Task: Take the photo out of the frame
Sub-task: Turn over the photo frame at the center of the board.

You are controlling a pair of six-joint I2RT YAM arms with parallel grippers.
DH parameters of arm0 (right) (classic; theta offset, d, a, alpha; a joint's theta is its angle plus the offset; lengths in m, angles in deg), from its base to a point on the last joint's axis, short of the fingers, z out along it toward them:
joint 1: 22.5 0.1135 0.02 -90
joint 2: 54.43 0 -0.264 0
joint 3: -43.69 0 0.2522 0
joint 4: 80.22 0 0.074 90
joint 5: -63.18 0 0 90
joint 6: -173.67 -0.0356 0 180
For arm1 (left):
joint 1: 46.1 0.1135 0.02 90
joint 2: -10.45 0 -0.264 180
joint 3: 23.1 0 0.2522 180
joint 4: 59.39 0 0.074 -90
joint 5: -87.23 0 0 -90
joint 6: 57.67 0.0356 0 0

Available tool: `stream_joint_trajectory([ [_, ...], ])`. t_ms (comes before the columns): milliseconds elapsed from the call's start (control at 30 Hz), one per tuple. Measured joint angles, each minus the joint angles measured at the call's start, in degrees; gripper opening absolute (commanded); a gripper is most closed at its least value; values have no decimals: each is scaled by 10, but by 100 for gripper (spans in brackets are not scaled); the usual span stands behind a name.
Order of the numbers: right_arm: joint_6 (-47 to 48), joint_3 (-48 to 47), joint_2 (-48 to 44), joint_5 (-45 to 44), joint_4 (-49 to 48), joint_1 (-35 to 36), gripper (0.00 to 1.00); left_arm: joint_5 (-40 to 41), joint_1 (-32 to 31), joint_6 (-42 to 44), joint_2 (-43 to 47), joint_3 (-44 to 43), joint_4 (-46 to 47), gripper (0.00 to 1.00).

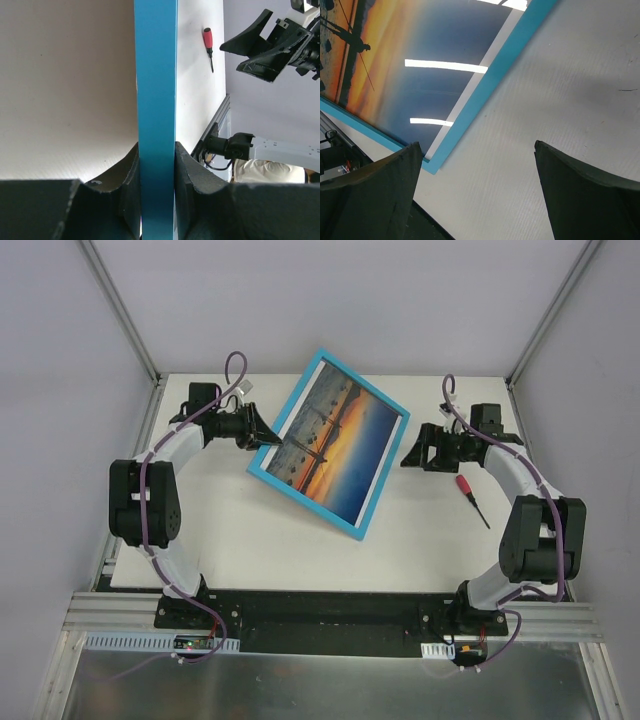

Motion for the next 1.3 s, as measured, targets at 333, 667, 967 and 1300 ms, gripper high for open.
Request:
stream_joint_trajectory([
  [333,6,0,2,-22,0,1,95,3,0,-20,3,57,51,0],
  [667,8,0,2,-56,2,1,95,28,0,-21,3,106,91,0],
  [967,9,0,2,-68,6,1,95,57,-1,-19,3,157,132,0],
  [1300,10,0,2,-72,6,1,95,102,-2,-19,3,203,173,0],
])
